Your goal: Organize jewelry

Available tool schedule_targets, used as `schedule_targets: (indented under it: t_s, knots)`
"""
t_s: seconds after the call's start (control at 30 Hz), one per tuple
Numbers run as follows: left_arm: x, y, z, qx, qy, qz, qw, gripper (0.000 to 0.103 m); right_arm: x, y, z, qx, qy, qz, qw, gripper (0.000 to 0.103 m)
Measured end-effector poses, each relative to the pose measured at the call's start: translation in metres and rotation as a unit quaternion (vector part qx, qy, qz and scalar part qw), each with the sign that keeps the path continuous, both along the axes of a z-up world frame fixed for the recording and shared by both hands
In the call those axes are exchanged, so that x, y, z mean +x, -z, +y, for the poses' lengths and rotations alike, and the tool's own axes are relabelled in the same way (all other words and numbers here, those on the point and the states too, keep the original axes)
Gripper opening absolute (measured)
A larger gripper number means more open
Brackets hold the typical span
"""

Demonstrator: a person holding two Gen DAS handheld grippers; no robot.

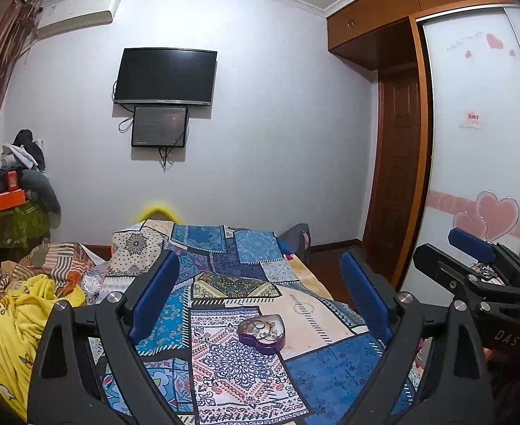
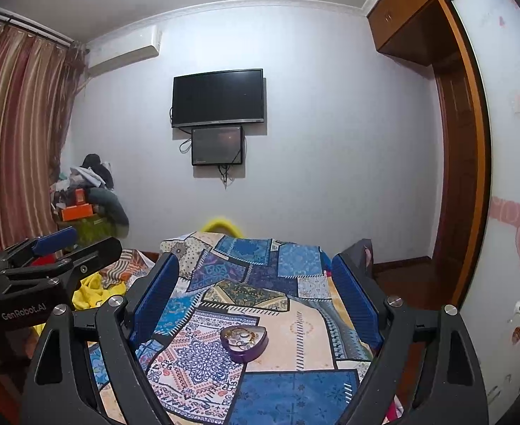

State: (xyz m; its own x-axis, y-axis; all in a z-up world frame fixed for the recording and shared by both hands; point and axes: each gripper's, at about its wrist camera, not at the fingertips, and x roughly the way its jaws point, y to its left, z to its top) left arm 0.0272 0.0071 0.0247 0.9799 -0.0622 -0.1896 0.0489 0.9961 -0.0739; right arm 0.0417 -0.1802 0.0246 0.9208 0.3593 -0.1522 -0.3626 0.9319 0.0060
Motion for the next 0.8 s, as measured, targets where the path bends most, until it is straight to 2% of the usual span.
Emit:
schedule_targets:
  t_s: [0.8]
  knots:
    - [0.0022, 0.0042, -0.0033, -0.003, 0.005, 0.006, 1.0, 0.097, -0.0017, -0.0021, -0.0016, 0.001, 0.002, 0.003, 1.0, 0.086]
